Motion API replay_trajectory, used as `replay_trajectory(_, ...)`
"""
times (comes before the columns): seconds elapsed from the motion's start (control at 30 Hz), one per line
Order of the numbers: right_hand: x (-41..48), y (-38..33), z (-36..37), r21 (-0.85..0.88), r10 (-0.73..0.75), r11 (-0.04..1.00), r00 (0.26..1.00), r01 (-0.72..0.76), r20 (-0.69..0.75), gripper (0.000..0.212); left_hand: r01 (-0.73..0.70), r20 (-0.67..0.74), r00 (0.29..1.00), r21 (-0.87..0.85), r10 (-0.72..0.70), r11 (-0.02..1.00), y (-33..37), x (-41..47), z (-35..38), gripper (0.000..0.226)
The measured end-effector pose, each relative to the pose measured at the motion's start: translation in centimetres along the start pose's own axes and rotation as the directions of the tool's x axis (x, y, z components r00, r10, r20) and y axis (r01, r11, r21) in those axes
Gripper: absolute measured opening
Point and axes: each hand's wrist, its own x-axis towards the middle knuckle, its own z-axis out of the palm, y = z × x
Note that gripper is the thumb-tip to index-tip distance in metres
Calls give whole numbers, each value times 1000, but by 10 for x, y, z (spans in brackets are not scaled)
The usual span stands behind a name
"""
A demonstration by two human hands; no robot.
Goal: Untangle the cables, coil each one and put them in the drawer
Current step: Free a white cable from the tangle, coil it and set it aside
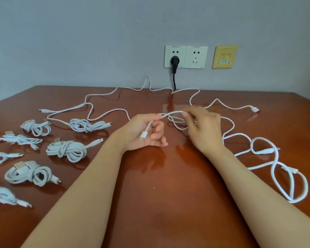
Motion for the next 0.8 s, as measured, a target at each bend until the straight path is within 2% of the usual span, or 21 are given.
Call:
replay_trajectory(0.03,0,-1,-1,70,25,997,1000,-24,-15,18,59,89,994,5,-59,998,0,-3,2,47)
replay_trajectory(0.1,2,-5,-4,224,118,968,993,-114,-7,11,102,162,981,33,-106,994,-1,-4,6,36)
replay_trajectory(0.2,4,-9,-5,341,178,923,983,-179,33,16,69,142,987,-2,-68,998,-2,-3,9,24)
replay_trajectory(0.33,2,-15,-2,374,139,910,980,-182,140,11,-41,70,997,66,36,997,-9,3,14,31)
replay_trajectory(0.43,1,-14,-4,313,158,928,975,-201,157,11,-148,-21,989,-73,147,986,-13,10,22,39)
replay_trajectory(0.5,2,-13,-7,163,153,967,960,-193,233,14,-221,-100,973,-128,209,967,-14,14,22,43)
replay_trajectory(0.57,3,-14,-11,-33,165,986,927,-163,338,18,-308,-246,935,-213,254,927,-12,15,16,45)
replay_trajectory(0.63,3,-9,-11,-108,177,983,902,-147,394,27,-386,-405,877,-273,259,881,-8,13,4,45)
replay_trajectory(0.7,3,-6,-12,-98,195,981,889,-169,415,30,-403,-497,829,-210,258,891,-6,10,-6,45)
replay_trajectory(0.8,2,-11,-10,-60,148,989,874,-135,463,29,-354,-482,837,-114,260,928,-8,11,-2,46)
